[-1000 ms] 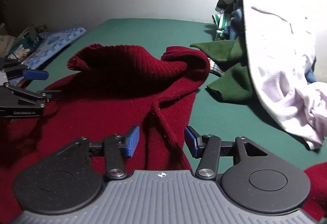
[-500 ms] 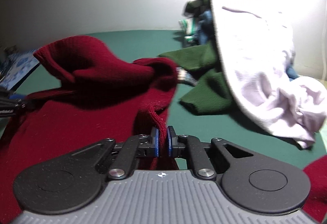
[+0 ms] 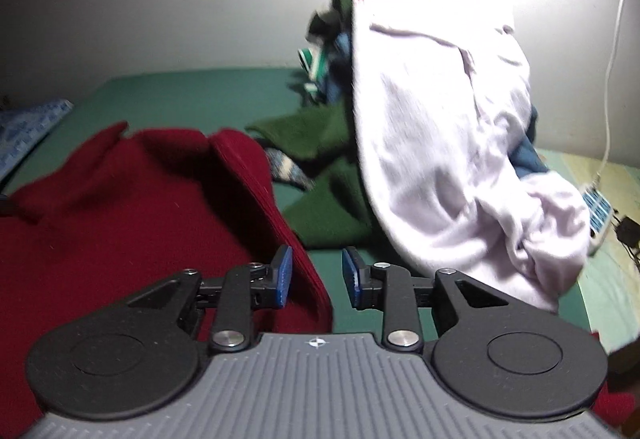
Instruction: Fold clothes
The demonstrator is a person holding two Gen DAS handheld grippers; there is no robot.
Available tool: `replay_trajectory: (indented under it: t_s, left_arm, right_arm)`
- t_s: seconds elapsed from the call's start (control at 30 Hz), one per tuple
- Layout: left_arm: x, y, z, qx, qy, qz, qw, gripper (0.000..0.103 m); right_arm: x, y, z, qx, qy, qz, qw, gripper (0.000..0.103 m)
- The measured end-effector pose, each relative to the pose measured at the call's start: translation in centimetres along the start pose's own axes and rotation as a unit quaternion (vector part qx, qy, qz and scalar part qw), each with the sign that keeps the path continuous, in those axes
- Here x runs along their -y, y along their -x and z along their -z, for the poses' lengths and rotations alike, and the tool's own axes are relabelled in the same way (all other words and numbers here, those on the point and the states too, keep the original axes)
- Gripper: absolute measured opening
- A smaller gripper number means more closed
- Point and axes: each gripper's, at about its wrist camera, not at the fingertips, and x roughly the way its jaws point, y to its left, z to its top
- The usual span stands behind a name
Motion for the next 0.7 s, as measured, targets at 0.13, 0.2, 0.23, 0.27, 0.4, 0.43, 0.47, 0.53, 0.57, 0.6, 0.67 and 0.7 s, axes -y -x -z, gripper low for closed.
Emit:
replay_trajectory:
  t_s: [0.13,0.2,0.23,0.27,0.4,0.43,0.47,0.53,0.57,0.6,0.67,0.7]
  left_arm:
    - [1.2,1.0,-3.3,0.037,-0.004,0.011,0.9993,0.035]
    - [2.4,-0.1,-4.9,0.035,-0.018,0.017,0.9991,0.038]
    - [3.0,-1.0,-5.6,0.031,-0.025,0.017,0.9991,0.039]
    - [3.5,-2.3,-6.3,0.022,-0.029,0.020,0.9991,0.039]
    - [4.3,-7.2,-8.2,-0.014,-0.034,0.031,0.9988,0.047]
    - [4.3,-8.1,-8.5,-0.017,-0.037,0.029,0.9987,0.053]
    - [4.4,-8.9,-8.7,-0.019,-0.041,0.027,0.9986,0.059]
    - [4.5,-10.3,-9.0,-0.024,-0.044,0.026,0.9984,0.066]
    - [4.6,-10.9,-8.9,-0.029,-0.045,0.024,0.9983,0.066]
    - [4.6,-11.4,-8.9,-0.034,-0.047,0.021,0.9981,0.065]
    - [4.5,-12.1,-8.7,-0.038,-0.047,0.022,0.9979,0.056]
    - [4.3,-12.1,-8.6,-0.038,-0.042,0.032,0.9979,0.050]
  right_arm:
    - [-2.5,-1.8,-3.5,0.041,0.053,-0.019,0.998,0.042]
    - [-4.2,-3.8,-4.8,0.049,0.093,-0.018,0.994,0.041]
    - [-5.0,-5.1,-5.2,0.050,0.111,-0.011,0.993,0.040]
    - [-5.7,-6.3,-5.5,0.047,0.122,-0.006,0.991,0.039]
    - [-7.0,-10.2,-6.5,0.030,0.141,-0.011,0.989,0.038]
    - [-7.3,-10.9,-6.6,0.025,0.143,-0.016,0.989,0.038]
    - [-7.5,-11.6,-6.7,0.018,0.144,-0.021,0.989,0.039]
    - [-7.9,-12.8,-6.4,0.001,0.149,-0.022,0.989,0.039]
    - [-8.1,-13.3,-6.1,-0.005,0.154,-0.017,0.988,0.039]
    - [-8.2,-13.6,-5.8,-0.008,0.162,-0.004,0.987,0.039]
    - [-7.8,-13.9,-5.1,-0.014,0.167,0.005,0.986,0.039]
    - [-7.4,-13.9,-4.8,-0.016,0.164,0.003,0.986,0.036]
